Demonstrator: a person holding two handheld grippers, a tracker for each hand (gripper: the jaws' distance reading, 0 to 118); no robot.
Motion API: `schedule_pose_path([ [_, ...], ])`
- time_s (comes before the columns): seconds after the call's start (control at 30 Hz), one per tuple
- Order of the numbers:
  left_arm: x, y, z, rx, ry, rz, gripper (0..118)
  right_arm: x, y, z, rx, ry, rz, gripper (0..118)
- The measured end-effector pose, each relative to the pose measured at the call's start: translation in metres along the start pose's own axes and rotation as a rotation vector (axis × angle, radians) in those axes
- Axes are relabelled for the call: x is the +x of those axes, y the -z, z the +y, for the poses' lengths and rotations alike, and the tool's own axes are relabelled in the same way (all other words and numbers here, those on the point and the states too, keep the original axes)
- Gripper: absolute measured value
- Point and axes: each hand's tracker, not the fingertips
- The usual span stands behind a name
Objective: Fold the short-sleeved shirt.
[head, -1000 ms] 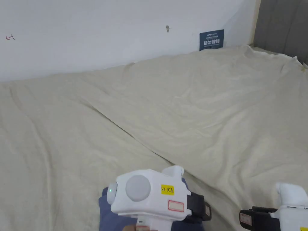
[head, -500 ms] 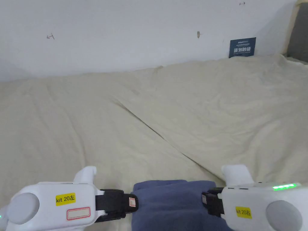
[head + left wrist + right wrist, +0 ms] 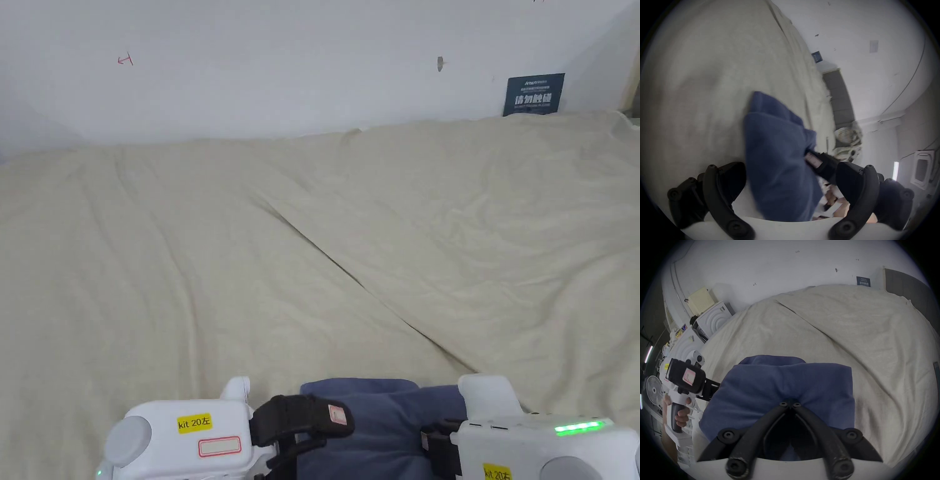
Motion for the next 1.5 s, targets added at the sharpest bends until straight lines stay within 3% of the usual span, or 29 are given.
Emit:
schedule_pose_path([
  [0.07,-0.003,0.017,0.007,-0.061,-0.045,-0.083,112,-0.001,-0.001,-0.001,0.005,0.004,0.002,0],
  [0.13,-0.005,0.03,0.011,-0.083,-0.091,-0.05,112,-0.002,-0.003,-0.002,0.009,-0.004,-0.002,0],
  [0.2,0.0,0.04,0.012,-0.089,-0.064,-0.115,110,-0.002,-0.007,-0.001,0.016,-0.003,-0.01,0],
  [0.23,0.001,0.046,0.011,-0.131,-0.043,-0.084,95,-0.001,-0.009,-0.001,0.02,0.001,-0.009,0],
  [0.27,0.002,0.051,0.007,-0.144,-0.026,-0.012,65,0.0,-0.011,0.0,0.023,0.005,-0.008,0],
  [0.3,0.0,0.056,0.005,-0.139,-0.006,0.069,28,0.0,-0.014,0.001,0.026,0.009,-0.01,0],
  [0.4,-0.013,0.045,0.008,-0.141,-0.095,-0.057,28,0.002,-0.022,0.001,0.042,-0.001,-0.036,0],
  [0.53,-0.003,0.014,0.017,-0.138,0.047,0.058,28,0.0,-0.034,0.004,0.099,0.028,-0.034,0],
  [0.77,-0.031,-0.105,0.052,0.003,0.064,0.206,28,-0.027,-0.037,0.016,0.189,0.01,-0.04,0],
  [0.9,-0.057,-0.192,0.083,0.063,0.094,0.401,28,-0.037,-0.026,0.024,0.177,0.065,0.015,0],
  [1.1,-0.093,-0.298,0.13,0.133,0.082,0.605,28,-0.058,-0.004,0.035,0.16,0.011,-0.045,0],
  [1.27,-0.111,-0.362,0.165,0.21,0.098,0.84,28,-0.071,0.009,0.039,0.15,0.065,-0.007,0],
  [1.43,-0.124,-0.398,0.189,0.277,0.202,1.298,28,-0.084,0.022,0.046,0.117,0.012,-0.046,0],
  [1.5,-0.135,-0.411,0.197,0.317,0.206,1.365,28,-0.086,0.024,0.047,0.115,0.007,-0.04,0],
])
